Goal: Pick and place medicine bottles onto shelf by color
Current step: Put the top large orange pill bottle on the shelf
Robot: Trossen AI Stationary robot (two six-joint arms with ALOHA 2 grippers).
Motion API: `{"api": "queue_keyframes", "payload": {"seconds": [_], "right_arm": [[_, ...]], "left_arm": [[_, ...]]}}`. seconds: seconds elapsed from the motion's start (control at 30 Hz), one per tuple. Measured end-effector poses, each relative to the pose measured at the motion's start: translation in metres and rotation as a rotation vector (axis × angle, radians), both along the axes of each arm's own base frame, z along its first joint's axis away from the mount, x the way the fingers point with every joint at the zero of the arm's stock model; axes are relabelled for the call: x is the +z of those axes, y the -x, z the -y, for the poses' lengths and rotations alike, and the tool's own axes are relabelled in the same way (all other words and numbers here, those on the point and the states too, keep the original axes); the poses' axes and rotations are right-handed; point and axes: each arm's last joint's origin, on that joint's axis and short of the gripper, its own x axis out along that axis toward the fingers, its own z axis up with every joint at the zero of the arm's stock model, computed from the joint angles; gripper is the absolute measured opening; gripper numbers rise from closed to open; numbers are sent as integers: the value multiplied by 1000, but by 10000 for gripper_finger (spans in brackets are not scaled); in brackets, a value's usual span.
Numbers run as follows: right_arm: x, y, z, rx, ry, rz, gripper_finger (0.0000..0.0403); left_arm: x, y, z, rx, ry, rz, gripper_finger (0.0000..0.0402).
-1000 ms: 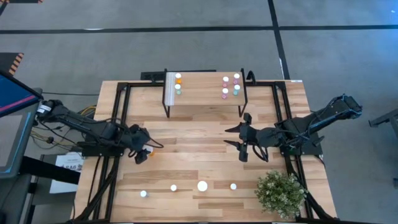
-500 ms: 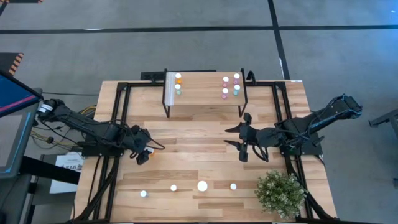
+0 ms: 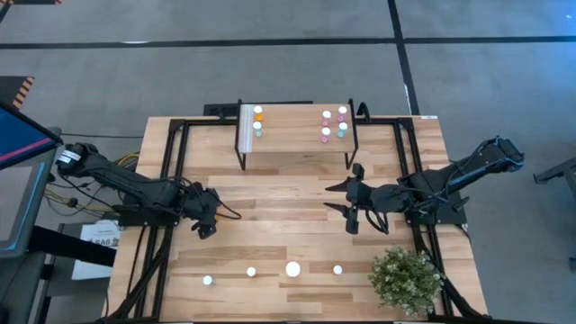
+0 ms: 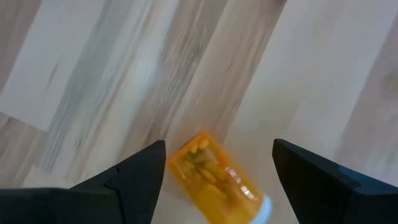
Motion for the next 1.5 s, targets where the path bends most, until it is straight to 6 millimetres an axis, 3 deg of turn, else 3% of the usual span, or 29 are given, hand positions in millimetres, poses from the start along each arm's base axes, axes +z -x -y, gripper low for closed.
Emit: {"api": "queue_keyframes", "payload": {"seconds": [0.2, 0.53, 1.13, 1.5], "right_arm": [[0, 0, 0, 6, 14, 0, 209], [0, 1, -2, 27, 10, -4, 209], [2, 0, -3, 32, 0, 17, 209], [2, 0, -3, 32, 0, 18, 209]], "left_arm": [[26, 2, 2, 131, 29, -37, 281], [25, 11, 21, 290, 63, -11, 281], [-11, 3, 60, 392, -44, -82, 282], [-13, 16, 82, 374, -97, 78, 282]]}}
